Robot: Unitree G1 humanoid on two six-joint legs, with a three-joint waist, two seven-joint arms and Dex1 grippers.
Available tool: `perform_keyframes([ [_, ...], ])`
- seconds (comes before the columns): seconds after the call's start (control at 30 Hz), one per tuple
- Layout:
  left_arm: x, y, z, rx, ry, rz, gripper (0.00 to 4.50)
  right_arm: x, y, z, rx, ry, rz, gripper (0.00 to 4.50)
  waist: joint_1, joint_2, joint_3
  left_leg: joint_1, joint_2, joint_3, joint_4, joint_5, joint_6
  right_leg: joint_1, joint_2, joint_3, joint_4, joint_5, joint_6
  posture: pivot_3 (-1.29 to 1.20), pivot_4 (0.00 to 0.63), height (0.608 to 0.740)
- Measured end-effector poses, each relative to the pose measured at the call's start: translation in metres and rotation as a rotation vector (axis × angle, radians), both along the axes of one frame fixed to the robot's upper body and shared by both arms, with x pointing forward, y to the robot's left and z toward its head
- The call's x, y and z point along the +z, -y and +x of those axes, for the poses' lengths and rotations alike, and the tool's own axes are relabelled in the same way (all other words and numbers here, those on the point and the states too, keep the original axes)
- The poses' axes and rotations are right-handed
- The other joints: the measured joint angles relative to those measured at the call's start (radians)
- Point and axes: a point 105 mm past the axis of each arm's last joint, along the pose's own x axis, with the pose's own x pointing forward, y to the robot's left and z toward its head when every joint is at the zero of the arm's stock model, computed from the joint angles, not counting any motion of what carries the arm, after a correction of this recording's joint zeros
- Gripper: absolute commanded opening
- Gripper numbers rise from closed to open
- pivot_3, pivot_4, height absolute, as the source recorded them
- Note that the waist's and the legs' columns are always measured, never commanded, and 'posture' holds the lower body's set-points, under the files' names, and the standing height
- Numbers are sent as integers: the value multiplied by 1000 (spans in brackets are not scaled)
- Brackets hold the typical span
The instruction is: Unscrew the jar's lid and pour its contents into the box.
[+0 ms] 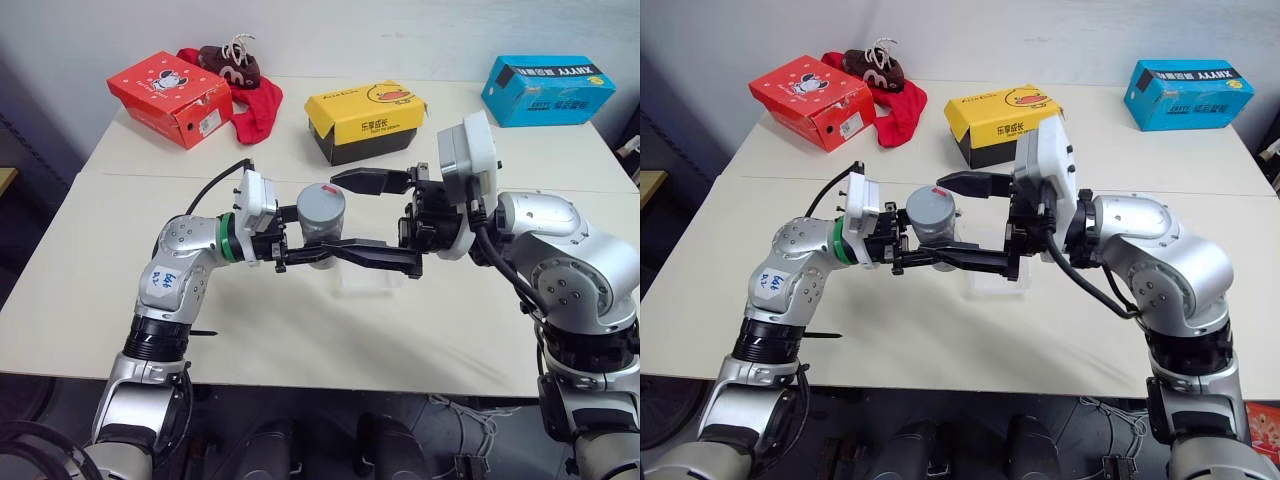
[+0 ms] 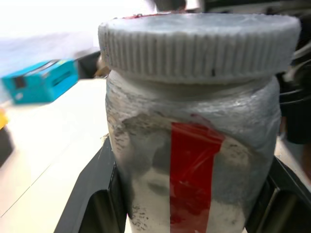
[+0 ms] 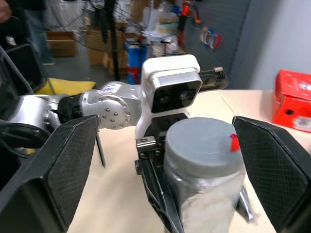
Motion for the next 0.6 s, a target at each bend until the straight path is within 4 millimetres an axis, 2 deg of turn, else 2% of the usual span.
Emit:
perform_keyframes([
  [0.2,-1,8,-1,-16,-3,-3,2343,-8,-12,10,-78,-7,2,4472,1,0,0,0,0,0,0,0,0,-1,0,0,1,0,0,0,150,740],
  [0.6,-5,17,-7,-63,-4,14,2343,-9,-14,22,-105,-27,8,4472,-1,0,0,0,0,1,0,0,0,-1,0,1,1,0,0,0,150,740],
])
